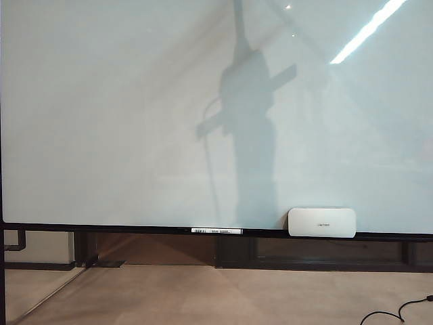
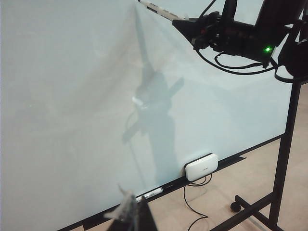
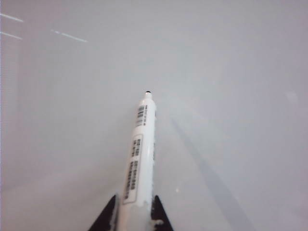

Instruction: Reach to the right to find the marker pen, pick it up, and write the number 19 on the whiteboard.

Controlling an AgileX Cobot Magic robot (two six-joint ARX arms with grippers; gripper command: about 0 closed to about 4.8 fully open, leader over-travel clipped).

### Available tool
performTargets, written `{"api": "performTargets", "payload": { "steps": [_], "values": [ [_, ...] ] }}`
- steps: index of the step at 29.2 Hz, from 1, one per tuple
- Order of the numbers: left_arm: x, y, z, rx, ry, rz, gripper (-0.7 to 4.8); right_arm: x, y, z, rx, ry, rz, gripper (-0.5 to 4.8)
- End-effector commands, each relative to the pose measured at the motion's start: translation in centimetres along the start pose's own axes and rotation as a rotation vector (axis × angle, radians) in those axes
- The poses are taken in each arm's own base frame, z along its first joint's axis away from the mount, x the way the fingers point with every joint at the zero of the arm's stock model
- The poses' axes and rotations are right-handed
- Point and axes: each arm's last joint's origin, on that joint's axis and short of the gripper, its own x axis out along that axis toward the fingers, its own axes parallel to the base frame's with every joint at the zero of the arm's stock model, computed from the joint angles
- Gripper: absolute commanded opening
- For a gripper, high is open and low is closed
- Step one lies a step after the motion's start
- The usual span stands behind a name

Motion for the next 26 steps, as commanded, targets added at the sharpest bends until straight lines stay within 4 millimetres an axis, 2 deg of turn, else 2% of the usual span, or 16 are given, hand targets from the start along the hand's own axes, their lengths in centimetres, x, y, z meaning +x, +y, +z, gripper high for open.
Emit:
{"api": "performTargets", "payload": {
  "steps": [1,26],
  "values": [
    [0.02,-0.01,0.03,0.006,0.004,-0.005,-0.05,0.01,0.04,0.50,-0.017,-0.024,-0.005,-0.05],
    [0.02,-0.02,-0.13,0.002,0.021,-0.007,-0.05,0.29,-0.06,-0.29,-0.051,0.003,-0.028,-0.05]
  ]
}}
